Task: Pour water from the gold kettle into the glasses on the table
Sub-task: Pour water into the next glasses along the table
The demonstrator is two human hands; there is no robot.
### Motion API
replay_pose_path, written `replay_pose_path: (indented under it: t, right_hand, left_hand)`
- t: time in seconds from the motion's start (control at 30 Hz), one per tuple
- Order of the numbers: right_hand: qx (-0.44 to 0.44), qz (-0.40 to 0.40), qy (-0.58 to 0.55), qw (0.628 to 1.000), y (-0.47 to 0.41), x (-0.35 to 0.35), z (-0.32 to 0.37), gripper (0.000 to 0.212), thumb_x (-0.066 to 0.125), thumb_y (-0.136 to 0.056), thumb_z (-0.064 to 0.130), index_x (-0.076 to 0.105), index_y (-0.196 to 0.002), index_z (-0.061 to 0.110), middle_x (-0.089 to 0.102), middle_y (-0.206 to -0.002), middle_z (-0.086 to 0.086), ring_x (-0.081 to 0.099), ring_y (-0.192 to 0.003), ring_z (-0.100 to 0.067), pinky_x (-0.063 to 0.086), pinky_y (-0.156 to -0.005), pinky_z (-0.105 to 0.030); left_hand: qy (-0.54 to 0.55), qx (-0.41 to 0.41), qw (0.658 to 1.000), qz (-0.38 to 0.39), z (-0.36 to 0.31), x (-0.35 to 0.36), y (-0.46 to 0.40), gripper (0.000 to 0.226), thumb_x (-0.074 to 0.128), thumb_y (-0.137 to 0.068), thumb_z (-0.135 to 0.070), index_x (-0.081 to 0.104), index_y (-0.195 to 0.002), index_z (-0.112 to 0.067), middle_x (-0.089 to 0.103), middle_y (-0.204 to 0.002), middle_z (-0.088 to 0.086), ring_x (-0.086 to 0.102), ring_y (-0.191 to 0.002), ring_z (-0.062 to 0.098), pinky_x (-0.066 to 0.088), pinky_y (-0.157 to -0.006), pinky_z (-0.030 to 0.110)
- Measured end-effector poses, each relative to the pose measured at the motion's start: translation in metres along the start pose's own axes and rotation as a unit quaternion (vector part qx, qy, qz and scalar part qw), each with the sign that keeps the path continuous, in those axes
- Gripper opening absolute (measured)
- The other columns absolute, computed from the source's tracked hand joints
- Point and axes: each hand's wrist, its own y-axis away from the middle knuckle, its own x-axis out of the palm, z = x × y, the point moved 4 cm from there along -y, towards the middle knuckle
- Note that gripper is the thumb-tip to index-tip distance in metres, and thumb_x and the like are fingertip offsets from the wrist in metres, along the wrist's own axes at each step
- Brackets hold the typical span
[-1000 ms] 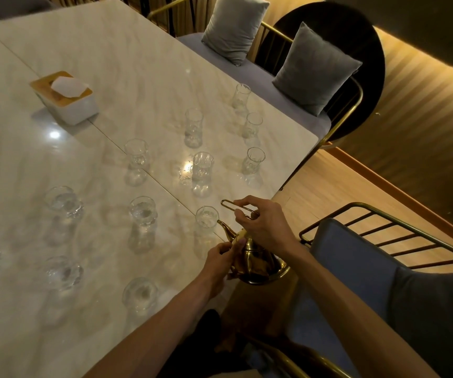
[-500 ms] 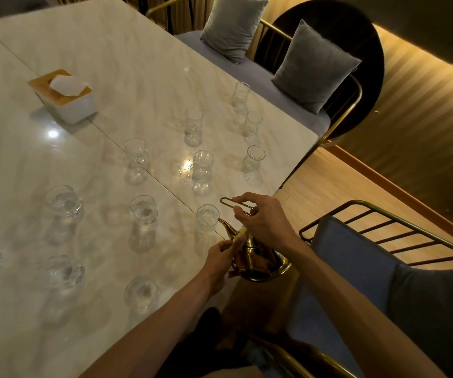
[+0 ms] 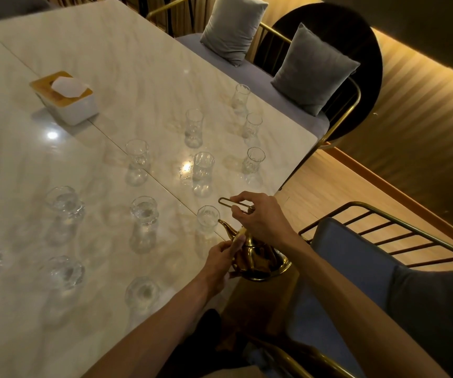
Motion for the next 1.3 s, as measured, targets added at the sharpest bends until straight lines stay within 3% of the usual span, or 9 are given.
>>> replay_pose_path:
  t: [0.43, 0.87, 1.07, 1.3]
  right_hand:
    - [0.000, -0.001, 0.004, 1.000, -0.0018, -0.0008, 0.0080, 0.027, 0.066, -0.095, 0.033, 0.071, -0.121, 0.027, 0.073, -0.121, 0.003, 0.071, -0.085, -0.012, 0.061, -0.081, -0.034]
    - [0.003, 0.004, 0.012, 1.000, -0.0013, 0.0043, 0.0087, 0.028, 0.065, -0.094, 0.038, 0.071, -0.120, 0.030, 0.073, -0.120, 0.004, 0.072, -0.087, -0.010, 0.061, -0.084, -0.036]
    - [0.003, 0.002, 0.012, 1.000, -0.0023, 0.0046, 0.0080, 0.027, 0.067, -0.094, 0.035, 0.072, -0.120, 0.028, 0.073, -0.120, 0.003, 0.069, -0.085, -0.008, 0.057, -0.078, -0.024]
    - [-0.001, 0.005, 0.001, 1.000, -0.0037, 0.0052, 0.0072, 0.027, 0.067, -0.094, 0.035, 0.071, -0.120, 0.028, 0.074, -0.118, 0.001, 0.068, -0.080, -0.007, 0.058, -0.078, -0.025]
  left_hand:
    - [0.004, 0.008, 1.000, 0.011, -0.0019, -0.0025, -0.0003, 0.054, 0.069, -0.088, -0.044, 0.059, -0.124, -0.005, 0.067, -0.117, 0.011, 0.065, -0.104, 0.026, 0.056, -0.075, 0.041]
    - [0.013, 0.005, 1.000, 0.007, -0.0002, -0.0075, -0.0015, 0.058, 0.073, -0.085, -0.044, 0.059, -0.125, -0.004, 0.067, -0.118, 0.012, 0.065, -0.106, 0.029, 0.057, -0.083, 0.048]
    - [0.008, 0.009, 1.000, 0.003, -0.0002, -0.0090, -0.0009, 0.060, 0.074, -0.084, -0.046, 0.061, -0.124, -0.004, 0.069, -0.118, 0.012, 0.067, -0.106, 0.031, 0.059, -0.076, 0.045]
    - [0.015, 0.010, 1.000, 0.006, -0.0024, -0.0087, 0.0021, 0.056, 0.072, -0.086, -0.043, 0.061, -0.124, -0.003, 0.068, -0.117, 0.012, 0.067, -0.105, 0.030, 0.058, -0.074, 0.043]
